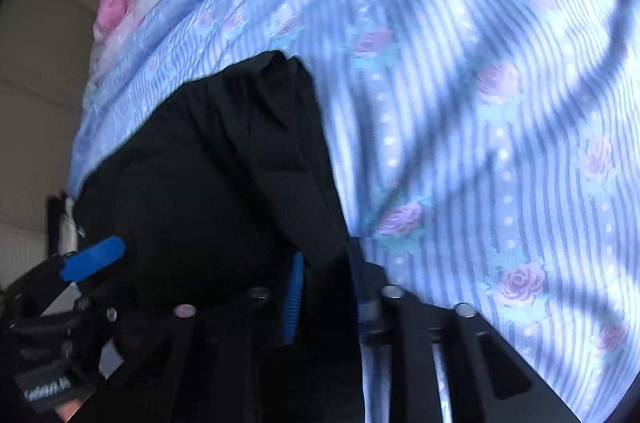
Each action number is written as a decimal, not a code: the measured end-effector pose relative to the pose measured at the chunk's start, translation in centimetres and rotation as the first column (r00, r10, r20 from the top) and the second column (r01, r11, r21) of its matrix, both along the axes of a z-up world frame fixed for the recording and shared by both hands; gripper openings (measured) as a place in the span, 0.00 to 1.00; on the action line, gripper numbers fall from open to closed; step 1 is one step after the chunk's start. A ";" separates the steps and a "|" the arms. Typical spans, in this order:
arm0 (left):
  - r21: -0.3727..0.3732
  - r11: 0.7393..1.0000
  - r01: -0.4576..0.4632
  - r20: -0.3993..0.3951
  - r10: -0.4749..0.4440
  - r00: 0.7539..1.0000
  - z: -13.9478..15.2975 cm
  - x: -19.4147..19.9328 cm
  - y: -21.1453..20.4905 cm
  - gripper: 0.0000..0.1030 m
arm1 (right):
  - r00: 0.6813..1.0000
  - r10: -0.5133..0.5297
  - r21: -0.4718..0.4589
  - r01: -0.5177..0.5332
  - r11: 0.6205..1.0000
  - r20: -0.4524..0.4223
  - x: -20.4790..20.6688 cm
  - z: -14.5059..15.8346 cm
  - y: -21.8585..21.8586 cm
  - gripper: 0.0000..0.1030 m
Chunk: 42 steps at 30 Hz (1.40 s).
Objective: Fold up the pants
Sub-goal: 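Lift the gripped edge with both grippers and fold it over the shorts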
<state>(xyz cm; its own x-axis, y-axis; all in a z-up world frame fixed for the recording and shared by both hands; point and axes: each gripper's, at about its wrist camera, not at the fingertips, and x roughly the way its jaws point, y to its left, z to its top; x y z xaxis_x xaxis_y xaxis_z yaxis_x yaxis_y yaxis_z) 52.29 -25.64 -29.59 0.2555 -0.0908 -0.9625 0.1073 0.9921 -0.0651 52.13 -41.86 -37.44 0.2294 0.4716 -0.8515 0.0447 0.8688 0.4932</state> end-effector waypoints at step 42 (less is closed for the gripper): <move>-0.055 0.983 -0.174 0.040 0.176 0.984 5.2 -5.8 4.7 0.46 | 0.993 0.030 -0.035 -0.026 0.999 0.113 -3.2 9.8 2.8 0.06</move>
<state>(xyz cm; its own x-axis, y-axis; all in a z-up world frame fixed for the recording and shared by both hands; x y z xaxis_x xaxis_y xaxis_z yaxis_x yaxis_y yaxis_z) 46.51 -20.99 -24.37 0.3142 -0.0898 -0.9451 -0.0637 0.9913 -0.1154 48.95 -39.04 -27.63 0.3126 0.4508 -0.8361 -0.0348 0.8851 0.4642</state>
